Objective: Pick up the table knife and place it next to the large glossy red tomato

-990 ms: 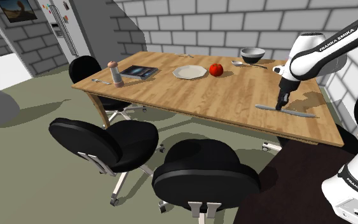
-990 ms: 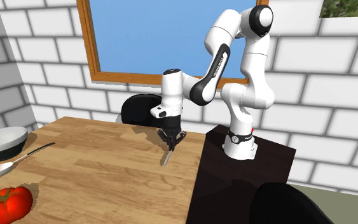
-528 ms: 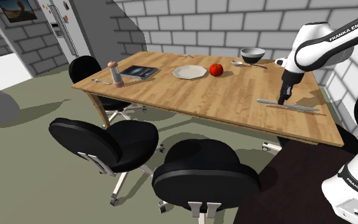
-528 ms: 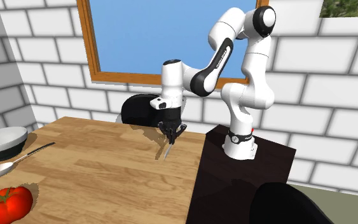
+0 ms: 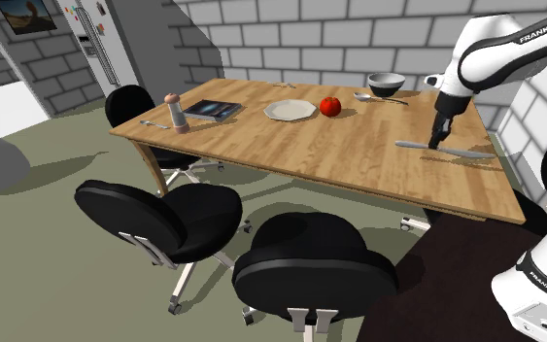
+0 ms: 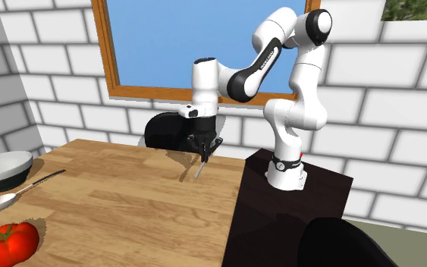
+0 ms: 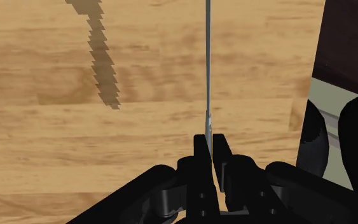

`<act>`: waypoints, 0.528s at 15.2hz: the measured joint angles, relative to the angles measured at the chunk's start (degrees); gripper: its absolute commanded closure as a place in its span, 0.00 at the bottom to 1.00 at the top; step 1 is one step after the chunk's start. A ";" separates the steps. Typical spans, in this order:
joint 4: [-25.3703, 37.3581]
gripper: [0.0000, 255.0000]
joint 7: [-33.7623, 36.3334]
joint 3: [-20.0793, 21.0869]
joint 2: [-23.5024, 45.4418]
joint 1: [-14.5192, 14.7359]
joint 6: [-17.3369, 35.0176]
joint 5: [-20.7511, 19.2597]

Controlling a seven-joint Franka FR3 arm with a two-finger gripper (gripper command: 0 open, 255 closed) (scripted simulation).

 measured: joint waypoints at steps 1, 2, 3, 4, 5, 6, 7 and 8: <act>0.51 1.00 0.04 0.18 -0.43 -0.03 -0.94 0.02; 0.96 1.00 0.08 0.38 -0.98 -0.12 -1.92 0.00; 1.45 1.00 0.15 0.59 -1.41 -0.14 -2.83 0.03; 2.01 1.00 0.15 0.74 -1.76 -0.15 -3.73 0.08; 2.60 1.00 0.19 0.95 -2.24 -0.19 -4.78 0.12; 3.03 1.00 0.24 1.15 -2.69 -0.24 -5.66 0.12; 3.47 1.00 0.48 1.50 -3.17 -0.21 -6.58 0.21; 3.97 1.00 0.40 1.62 -3.69 -0.33 -7.59 0.17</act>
